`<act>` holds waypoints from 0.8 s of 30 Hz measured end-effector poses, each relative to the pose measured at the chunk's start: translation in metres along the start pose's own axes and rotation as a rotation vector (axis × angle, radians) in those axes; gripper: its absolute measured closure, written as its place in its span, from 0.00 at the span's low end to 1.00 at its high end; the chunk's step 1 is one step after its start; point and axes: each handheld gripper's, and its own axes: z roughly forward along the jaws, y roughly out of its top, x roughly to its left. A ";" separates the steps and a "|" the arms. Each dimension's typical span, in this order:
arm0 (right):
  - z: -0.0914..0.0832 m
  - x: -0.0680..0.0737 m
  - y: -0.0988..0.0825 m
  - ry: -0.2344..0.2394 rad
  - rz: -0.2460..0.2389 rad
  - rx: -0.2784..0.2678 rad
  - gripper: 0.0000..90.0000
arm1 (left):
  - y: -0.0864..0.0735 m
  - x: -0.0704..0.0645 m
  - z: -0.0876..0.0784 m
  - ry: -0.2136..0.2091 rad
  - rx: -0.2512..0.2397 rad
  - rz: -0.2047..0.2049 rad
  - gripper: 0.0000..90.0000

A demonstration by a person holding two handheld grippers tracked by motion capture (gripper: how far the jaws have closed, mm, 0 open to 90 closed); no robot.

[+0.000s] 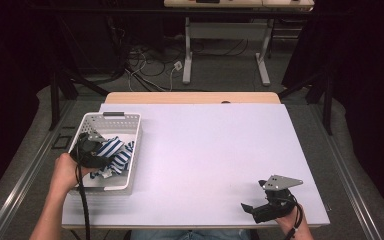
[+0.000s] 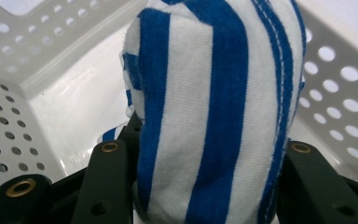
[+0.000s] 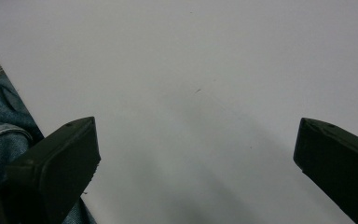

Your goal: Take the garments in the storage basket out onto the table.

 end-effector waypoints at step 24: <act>0.000 -0.002 0.000 -0.008 -0.001 -0.002 0.00 | 0.012 0.001 -0.013 0.002 -0.076 0.005 0.63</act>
